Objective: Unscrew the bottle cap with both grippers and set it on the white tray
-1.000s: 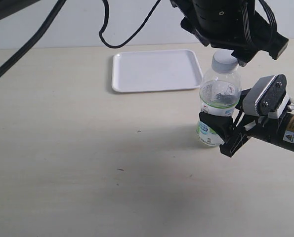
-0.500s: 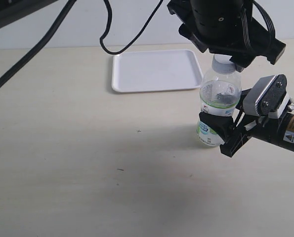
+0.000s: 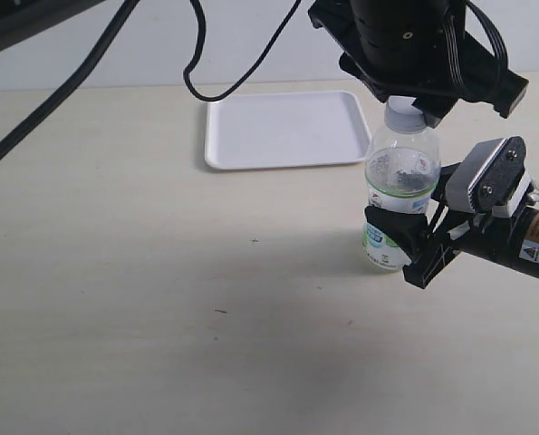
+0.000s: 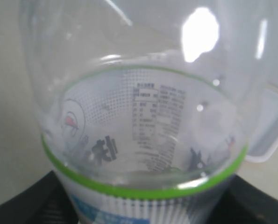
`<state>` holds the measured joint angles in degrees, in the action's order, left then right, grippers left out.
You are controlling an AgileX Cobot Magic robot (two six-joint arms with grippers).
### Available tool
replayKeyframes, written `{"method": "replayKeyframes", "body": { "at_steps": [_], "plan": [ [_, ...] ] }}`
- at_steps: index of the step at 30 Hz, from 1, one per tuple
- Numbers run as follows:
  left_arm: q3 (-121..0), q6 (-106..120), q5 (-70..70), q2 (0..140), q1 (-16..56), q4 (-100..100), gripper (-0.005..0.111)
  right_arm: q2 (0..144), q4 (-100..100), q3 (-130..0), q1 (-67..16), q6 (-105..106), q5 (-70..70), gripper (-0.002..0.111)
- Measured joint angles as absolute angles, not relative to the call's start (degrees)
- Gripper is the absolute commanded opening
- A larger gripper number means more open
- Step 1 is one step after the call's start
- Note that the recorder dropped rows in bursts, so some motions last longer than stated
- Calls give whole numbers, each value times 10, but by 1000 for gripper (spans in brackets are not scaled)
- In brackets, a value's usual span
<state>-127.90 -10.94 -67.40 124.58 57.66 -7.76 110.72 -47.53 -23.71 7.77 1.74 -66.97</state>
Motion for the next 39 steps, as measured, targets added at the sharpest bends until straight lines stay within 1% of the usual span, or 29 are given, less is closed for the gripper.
{"method": "replayKeyframes", "body": {
  "at_steps": [10,12,16,22,24,25,27,28,39],
  "plan": [
    [-1279,-109,-674,1246,577,-72,53,1107,-476,-237,78,17,-670,0],
    [-1279,-109,-674,1246,577,-72,50,1107,-476,-237,78,17,-670,0],
    [-1279,-109,-678,1246,577,-70,40,1107,-476,-237,78,17,-670,0],
    [-1280,-109,-685,1246,577,-69,38,1107,-478,-237,78,20,-670,0],
    [-1280,-109,-687,1246,577,-69,31,1107,-479,-237,78,21,-670,0],
    [-1280,-109,-688,1245,577,-69,21,1107,-479,-237,78,22,-670,0],
    [-1280,-109,-691,1245,577,-67,4,1107,-481,-237,78,22,-670,0],
    [-1280,-109,-691,1245,577,-67,0,1107,-481,-237,78,22,-670,0],
    [-1280,-137,-694,1245,577,-67,0,1107,-484,-237,78,24,-670,0]
  ]
}}
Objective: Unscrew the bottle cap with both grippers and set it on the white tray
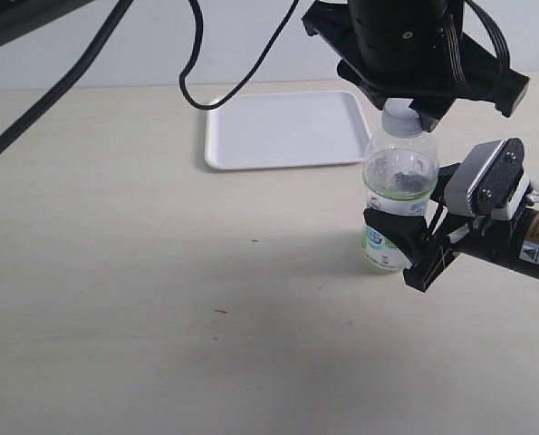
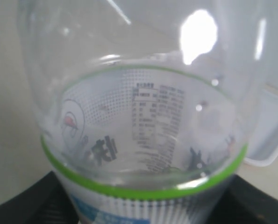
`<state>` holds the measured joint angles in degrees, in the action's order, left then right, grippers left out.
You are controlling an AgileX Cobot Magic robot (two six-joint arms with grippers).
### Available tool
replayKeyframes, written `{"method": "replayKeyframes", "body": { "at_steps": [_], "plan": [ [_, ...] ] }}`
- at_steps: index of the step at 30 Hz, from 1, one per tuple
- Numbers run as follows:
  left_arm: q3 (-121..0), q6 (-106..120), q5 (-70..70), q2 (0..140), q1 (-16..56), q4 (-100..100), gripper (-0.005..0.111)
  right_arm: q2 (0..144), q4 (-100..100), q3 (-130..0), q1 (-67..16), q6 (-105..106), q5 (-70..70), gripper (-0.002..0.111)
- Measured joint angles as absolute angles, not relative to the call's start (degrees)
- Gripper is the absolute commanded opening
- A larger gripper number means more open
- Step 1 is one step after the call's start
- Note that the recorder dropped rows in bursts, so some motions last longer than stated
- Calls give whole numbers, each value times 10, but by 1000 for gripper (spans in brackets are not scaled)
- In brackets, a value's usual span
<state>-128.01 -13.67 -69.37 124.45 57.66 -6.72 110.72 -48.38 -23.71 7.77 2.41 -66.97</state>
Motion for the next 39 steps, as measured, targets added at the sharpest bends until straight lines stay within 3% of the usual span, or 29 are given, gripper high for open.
{"method": "replayKeyframes", "body": {
  "at_steps": [26,35,37,39],
  "plan": [
    [-1280,-545,-709,1237,569,-23,0,1107,-492,-237,78,27,-671,0],
    [-1280,-542,-708,1237,562,-9,0,1107,-493,-237,78,26,-671,0],
    [-1280,-532,-708,1237,562,-8,7,1107,-492,-237,78,25,-671,0],
    [-1280,-517,-707,1237,561,-4,22,1107,-492,-237,78,23,-671,0]
  ]
}}
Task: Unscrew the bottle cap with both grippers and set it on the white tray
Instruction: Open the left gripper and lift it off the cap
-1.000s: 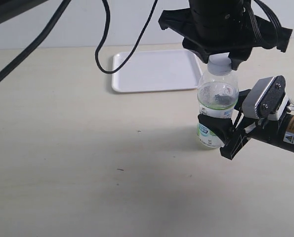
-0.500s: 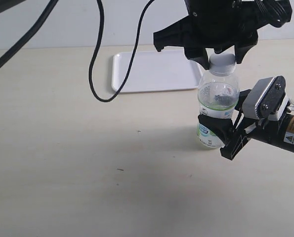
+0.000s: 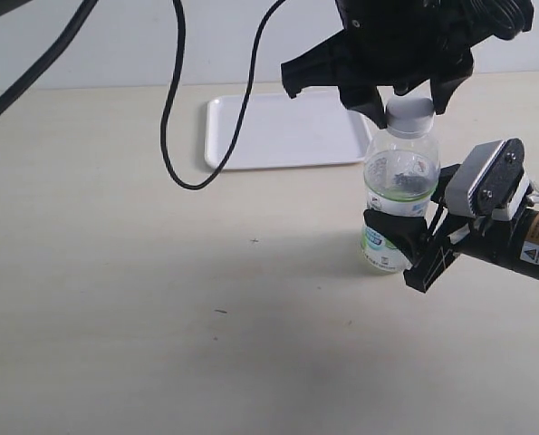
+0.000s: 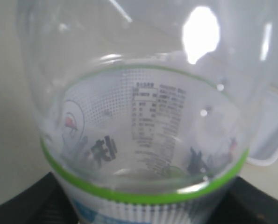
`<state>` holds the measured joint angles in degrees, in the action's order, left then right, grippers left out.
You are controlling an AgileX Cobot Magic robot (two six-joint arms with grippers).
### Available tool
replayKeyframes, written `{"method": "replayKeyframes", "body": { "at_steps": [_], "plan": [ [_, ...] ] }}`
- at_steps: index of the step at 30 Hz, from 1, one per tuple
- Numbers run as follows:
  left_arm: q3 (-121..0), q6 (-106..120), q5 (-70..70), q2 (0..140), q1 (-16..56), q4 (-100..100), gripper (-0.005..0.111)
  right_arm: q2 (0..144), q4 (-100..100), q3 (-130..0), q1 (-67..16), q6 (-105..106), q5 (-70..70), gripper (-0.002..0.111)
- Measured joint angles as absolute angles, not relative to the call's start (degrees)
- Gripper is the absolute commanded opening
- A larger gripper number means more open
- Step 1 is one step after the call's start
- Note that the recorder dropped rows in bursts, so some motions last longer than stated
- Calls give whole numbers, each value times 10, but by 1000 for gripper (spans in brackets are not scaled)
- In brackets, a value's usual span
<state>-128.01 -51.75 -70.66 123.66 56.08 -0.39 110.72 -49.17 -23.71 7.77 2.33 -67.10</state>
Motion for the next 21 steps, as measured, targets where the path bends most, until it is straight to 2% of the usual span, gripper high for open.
{"method": "replayKeyframes", "body": {
  "at_steps": [2,4,5,6,12,21],
  "plan": [
    [-1280,-509,-705,1237,560,0,45,1107,-490,-237,78,22,-671,0],
    [-1280,-492,-705,1237,560,0,75,1107,-490,-237,78,22,-671,0],
    [-1280,-472,-704,1237,560,6,86,1107,-490,-237,78,22,-671,0],
    [-1280,-454,-704,1237,560,8,91,1107,-490,-237,78,22,-671,0],
    [-1288,-281,-703,1233,560,14,75,1107,-492,-237,78,16,-671,0],
    [-1321,-167,-703,1208,543,10,76,1107,-513,-237,78,39,-673,0]
  ]
}}
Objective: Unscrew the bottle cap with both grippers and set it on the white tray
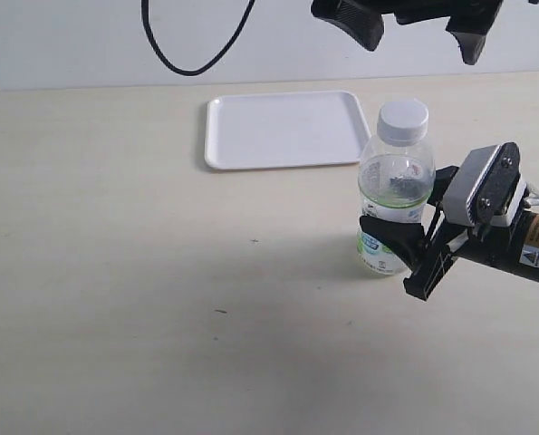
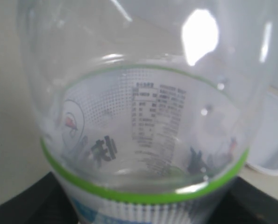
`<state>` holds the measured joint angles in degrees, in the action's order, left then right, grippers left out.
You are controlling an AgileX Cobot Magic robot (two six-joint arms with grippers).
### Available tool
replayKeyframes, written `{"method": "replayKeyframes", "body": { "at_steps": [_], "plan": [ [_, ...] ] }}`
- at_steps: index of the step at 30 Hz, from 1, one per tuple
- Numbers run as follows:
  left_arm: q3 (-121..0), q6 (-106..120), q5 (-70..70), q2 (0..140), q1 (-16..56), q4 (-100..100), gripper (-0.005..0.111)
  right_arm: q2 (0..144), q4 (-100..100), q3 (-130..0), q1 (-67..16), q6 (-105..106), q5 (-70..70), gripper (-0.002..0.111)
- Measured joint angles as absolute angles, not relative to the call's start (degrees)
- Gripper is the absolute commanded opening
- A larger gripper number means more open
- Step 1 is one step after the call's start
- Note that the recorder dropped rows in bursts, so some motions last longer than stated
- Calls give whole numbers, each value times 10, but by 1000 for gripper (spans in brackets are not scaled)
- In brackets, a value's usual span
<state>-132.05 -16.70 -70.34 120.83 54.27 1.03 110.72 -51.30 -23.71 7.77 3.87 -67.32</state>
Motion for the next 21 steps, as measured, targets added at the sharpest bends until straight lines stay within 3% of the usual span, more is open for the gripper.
{"method": "replayKeyframes", "body": {
  "at_steps": [21],
  "plan": [
    [-1274,-51,-703,1166,539,43,75,1107,-518,-237,78,80,-677,0]
  ]
}}
